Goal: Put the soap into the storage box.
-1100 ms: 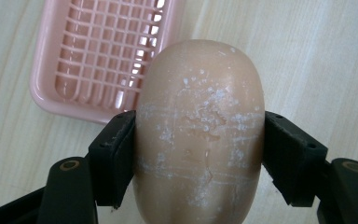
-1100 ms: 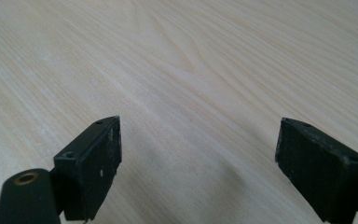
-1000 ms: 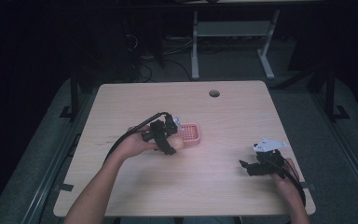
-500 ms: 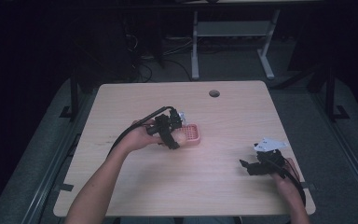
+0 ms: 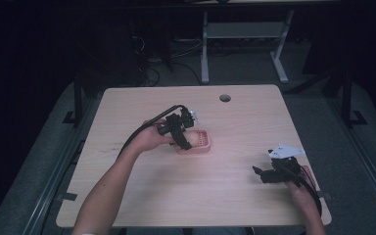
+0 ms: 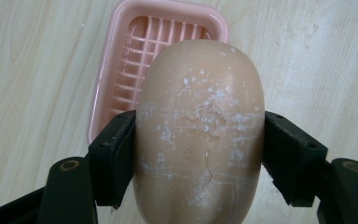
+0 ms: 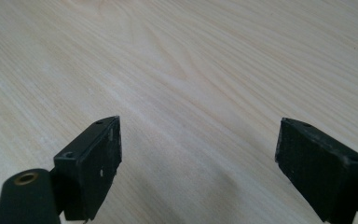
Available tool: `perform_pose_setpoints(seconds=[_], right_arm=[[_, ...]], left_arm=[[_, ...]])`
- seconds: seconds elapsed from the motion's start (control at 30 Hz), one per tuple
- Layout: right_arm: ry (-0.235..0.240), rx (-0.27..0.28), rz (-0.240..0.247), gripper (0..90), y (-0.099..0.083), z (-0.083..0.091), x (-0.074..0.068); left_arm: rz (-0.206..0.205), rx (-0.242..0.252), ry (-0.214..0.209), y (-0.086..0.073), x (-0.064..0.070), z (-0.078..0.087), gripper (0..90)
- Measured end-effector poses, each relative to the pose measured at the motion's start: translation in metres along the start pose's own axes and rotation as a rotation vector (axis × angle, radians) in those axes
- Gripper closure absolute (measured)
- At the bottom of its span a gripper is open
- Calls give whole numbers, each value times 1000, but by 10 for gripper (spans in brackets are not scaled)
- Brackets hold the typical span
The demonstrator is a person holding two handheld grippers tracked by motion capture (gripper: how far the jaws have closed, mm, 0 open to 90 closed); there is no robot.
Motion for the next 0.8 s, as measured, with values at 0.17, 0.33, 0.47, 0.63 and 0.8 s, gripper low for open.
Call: perform_pose_setpoints(seconds=[0.17, 0.33, 0.47, 0.63, 0.8], right_arm=[[-4, -2, 8, 138, 0, 1, 0], [-3, 3, -2, 139, 0, 1, 0], [-3, 4, -6, 139, 1, 2, 1], [-2, 6, -6, 139, 1, 3, 0], [-2, 7, -5, 139, 1, 3, 0]], left_arm=[[-2, -9, -5, 3, -2, -5, 314], [7, -14, -10, 6, -8, -11, 314], [16, -15, -17, 7, -12, -17, 314], [23, -23, -13, 6, -15, -22, 314], [31, -22, -14, 5, -20, -28, 314]])
Point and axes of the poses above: each handheld gripper's, and its own axes: z roughly backward along the jaws, y roughly out of its top, x roughly to its right, the point moved 6 cm from there along -z, roughly forward along the jaws, and after that the axes turned 11 degrees about y, right-handed, at the moved point
